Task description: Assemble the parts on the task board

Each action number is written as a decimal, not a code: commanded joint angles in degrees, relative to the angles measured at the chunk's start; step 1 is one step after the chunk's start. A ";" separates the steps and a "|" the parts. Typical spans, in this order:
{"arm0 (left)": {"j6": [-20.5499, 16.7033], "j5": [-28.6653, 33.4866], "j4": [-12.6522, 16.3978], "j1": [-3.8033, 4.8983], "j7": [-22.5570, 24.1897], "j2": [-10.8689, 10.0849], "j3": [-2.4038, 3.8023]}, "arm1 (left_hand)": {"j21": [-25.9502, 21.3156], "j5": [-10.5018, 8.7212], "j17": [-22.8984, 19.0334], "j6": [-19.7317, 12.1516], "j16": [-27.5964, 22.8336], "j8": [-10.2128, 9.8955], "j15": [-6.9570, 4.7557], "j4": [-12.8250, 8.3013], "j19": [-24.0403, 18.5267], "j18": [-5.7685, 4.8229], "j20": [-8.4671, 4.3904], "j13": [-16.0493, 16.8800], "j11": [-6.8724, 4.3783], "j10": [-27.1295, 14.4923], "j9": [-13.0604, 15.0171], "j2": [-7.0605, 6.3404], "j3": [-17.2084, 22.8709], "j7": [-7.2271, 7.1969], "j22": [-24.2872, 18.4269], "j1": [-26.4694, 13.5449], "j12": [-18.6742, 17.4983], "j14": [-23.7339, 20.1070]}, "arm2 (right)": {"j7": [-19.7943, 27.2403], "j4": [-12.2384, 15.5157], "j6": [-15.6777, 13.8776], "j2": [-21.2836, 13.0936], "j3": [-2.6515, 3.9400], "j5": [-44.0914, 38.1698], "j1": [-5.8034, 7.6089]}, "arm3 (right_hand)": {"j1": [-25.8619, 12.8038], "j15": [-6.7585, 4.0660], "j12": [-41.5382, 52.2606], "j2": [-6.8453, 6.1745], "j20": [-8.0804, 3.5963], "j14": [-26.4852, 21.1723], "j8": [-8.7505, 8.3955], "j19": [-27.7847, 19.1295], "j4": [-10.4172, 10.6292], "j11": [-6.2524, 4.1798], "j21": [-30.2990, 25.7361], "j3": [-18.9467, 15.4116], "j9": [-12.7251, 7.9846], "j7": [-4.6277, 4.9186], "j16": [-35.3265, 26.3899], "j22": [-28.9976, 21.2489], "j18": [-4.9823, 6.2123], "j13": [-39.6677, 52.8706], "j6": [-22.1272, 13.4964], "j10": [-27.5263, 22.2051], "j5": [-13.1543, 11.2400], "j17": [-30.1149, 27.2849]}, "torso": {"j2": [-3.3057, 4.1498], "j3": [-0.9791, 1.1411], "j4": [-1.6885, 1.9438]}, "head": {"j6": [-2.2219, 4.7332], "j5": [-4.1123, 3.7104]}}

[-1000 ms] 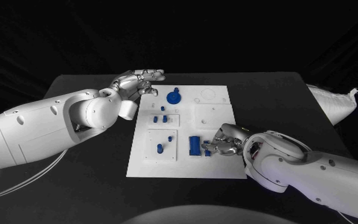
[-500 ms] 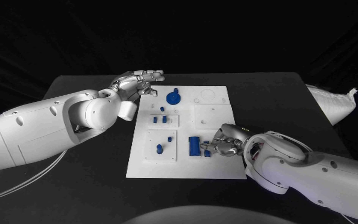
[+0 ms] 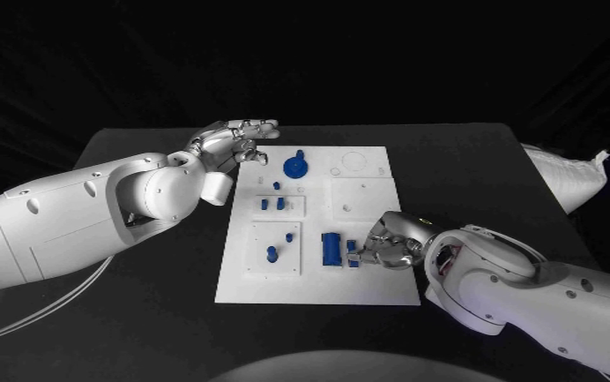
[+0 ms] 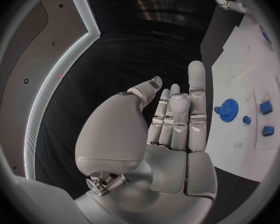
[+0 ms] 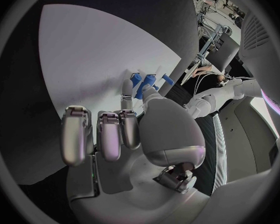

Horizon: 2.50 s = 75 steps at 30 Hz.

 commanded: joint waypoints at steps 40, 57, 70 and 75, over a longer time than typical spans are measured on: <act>0.96 -0.19 -0.19 0.01 0.04 0.20 0.03 | -0.42 0.06 -0.18 -0.51 0.12 0.39 0.10 0.13 -0.18 0.52 0.31 -0.04 0.06 -0.77 0.01 0.16 -0.35 0.01 -0.10 -0.36 0.38 -0.50 | 4.93 -2.14 -1.01 0.96 0.01 -0.76 -0.31 | 3.20 -0.06 -0.22 1.59 -0.34 5.26 0.38 1.83 -1.53 -0.14 -0.10 -4.52 0.51 0.30 0.14 1.62 -0.45 12.23 -1.07 4.80 -0.77 11.47 | -0.04 -0.01 -0.03 | -0.32 0.36; -0.07 1.47 -3.08 -1.40 2.58 2.72 -0.11 | -2.55 0.04 -11.38 1.53 -5.63 2.72 -0.07 0.44 -3.49 0.68 0.36 0.15 -0.60 -0.56 0.32 0.86 -0.91 -1.02 -1.16 -0.63 2.75 -7.96 | 46.52 -15.35 -10.39 2.27 0.38 51.32 4.41 | 14.65 4.77 -56.12 2.94 4.18 -7.57 -11.56 -16.25 -7.87 5.72 -35.45 -5.89 -7.09 7.14 -32.53 -38.40 6.76 -17.06 -13.62 -17.29 0.32 -27.68 | -2.72 -0.63 -1.55 | 4.56 0.33; -4.88 3.42 -14.08 -2.76 7.97 9.28 -0.11 | -24.57 0.02 -30.19 2.17 -45.06 -0.57 5.79 2.63 -29.25 -0.59 6.34 -0.58 1.34 1.69 -0.19 0.24 -0.74 -0.80 -15.70 -1.88 -2.77 -21.77 | 55.05 -37.28 -1.97 14.07 2.34 69.58 5.35 | 19.94 12.95 -80.48 4.16 12.27 -21.77 -12.00 -24.94 -12.04 11.00 -70.00 -1.01 -18.27 10.06 -79.57 -63.18 7.19 -61.11 -15.18 -20.87 -2.97 -61.00 | -5.55 -0.79 -3.02 | 8.91 0.65; -6.31 3.77 -17.32 -3.23 9.63 11.38 -0.09 | -28.20 0.01 -33.66 2.62 -53.43 -2.92 6.99 2.74 -32.11 0.85 8.95 -0.56 2.08 1.53 -0.18 0.50 -2.28 -0.64 -20.22 -1.21 -7.20 -20.95 | 56.16 -40.71 -0.14 15.97 2.64 69.15 5.36 | 18.36 13.04 -80.26 4.57 12.56 -19.68 -11.95 -22.66 -14.16 11.46 -73.60 -0.10 -21.46 10.28 -82.96 -66.55 7.16 -67.39 -14.87 -20.33 -2.89 -65.61 | -5.94 -0.44 -2.75 | 10.01 0.80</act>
